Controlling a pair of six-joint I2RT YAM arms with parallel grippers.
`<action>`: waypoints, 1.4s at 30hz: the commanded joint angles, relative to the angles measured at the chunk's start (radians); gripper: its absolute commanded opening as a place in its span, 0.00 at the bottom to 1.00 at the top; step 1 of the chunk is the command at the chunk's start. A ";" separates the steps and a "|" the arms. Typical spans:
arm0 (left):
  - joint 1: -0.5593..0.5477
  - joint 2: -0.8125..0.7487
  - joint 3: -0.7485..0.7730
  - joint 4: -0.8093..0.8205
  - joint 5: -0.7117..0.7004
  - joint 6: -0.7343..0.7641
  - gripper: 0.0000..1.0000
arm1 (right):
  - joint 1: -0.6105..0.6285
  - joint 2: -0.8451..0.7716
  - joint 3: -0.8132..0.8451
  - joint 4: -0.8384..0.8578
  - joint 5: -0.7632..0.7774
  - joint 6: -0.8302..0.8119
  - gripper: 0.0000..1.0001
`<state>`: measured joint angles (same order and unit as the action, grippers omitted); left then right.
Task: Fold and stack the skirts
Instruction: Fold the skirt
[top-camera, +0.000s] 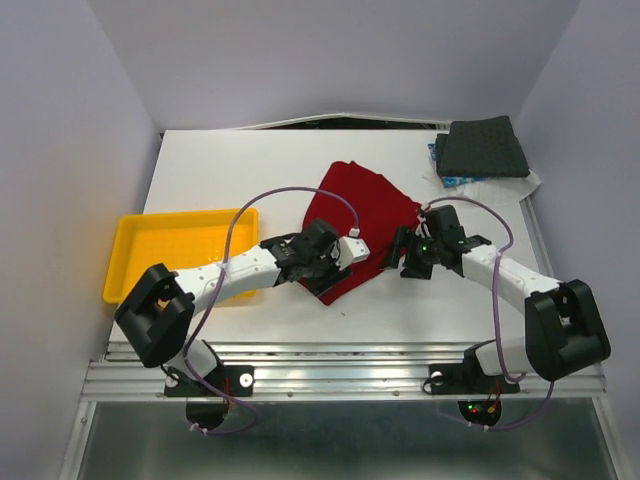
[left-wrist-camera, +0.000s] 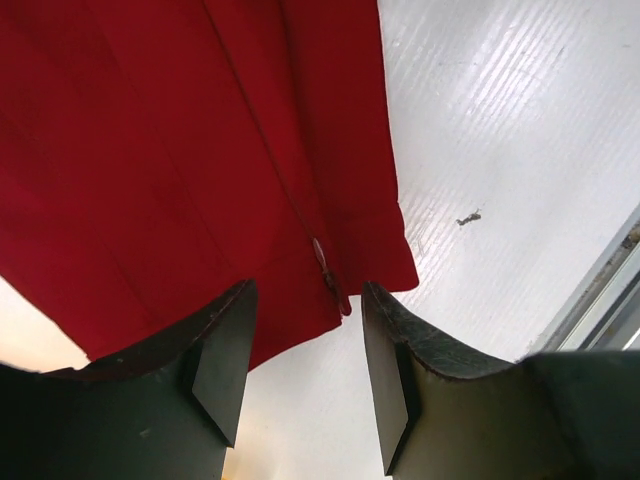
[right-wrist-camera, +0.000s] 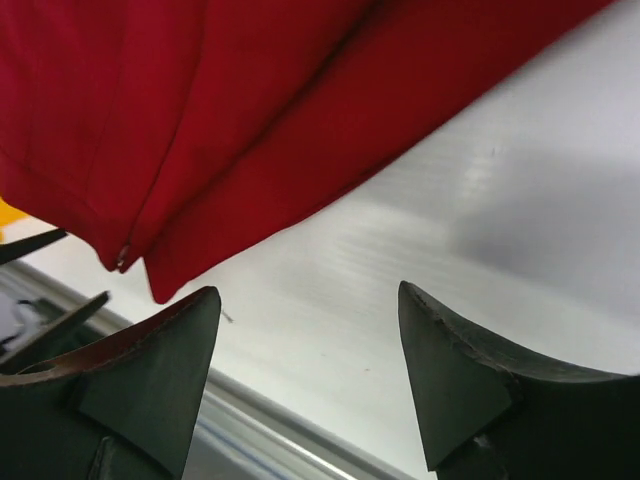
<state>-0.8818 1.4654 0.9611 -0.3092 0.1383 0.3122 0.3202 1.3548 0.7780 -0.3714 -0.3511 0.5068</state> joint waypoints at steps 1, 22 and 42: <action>-0.003 0.041 0.051 0.016 -0.020 -0.024 0.57 | -0.006 -0.029 -0.133 0.313 -0.098 0.403 0.76; -0.003 0.185 0.100 -0.008 0.006 -0.002 0.38 | 0.105 0.207 -0.276 0.612 -0.023 0.487 0.63; 0.101 0.099 0.041 0.007 0.075 -0.113 0.25 | 0.124 0.462 0.014 0.566 -0.023 0.234 0.42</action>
<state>-0.8047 1.6554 1.0210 -0.3023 0.2089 0.2478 0.4343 1.8488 0.8402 0.2771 -0.4835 0.8318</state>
